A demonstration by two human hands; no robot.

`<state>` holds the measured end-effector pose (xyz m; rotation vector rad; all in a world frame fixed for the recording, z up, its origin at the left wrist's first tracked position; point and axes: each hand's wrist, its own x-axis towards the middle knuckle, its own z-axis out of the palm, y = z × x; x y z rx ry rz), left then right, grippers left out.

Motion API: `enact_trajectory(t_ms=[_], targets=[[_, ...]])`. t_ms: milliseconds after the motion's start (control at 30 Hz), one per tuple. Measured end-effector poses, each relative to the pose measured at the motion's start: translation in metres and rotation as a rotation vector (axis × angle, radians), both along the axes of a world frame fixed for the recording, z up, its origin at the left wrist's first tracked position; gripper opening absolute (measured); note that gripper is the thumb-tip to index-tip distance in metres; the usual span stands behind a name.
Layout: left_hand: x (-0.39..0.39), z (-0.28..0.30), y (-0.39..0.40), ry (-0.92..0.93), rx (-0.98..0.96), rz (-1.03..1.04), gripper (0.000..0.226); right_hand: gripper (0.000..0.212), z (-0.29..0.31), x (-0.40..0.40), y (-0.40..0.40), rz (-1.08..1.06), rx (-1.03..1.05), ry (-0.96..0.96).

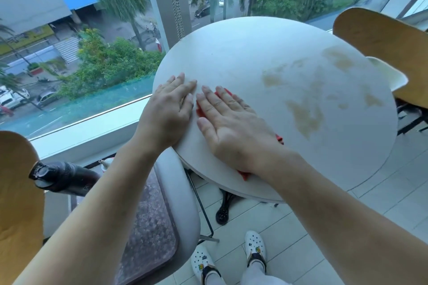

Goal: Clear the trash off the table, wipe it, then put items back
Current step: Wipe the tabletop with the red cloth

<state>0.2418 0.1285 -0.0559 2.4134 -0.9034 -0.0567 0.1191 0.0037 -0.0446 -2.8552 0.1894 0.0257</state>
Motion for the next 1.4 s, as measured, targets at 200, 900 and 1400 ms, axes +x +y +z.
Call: enact_trajectory(t_ms=[200, 900, 1400], targets=[[-0.002, 0.001, 0.002, 0.006, -0.007, -0.010, 0.044, 0.067, 0.000, -0.028, 0.013, 0.063, 0.013, -0.031], [-0.014, 0.004, -0.012, 0.000, 0.012, 0.079, 0.041, 0.064, 0.009, -0.060, -0.105, -0.110, -0.023, 0.058], [-0.059, -0.001, -0.026, -0.003, 0.067, 0.175, 0.052, 0.068, -0.002, 0.022, -0.107, 0.007, -0.019, 0.014]])
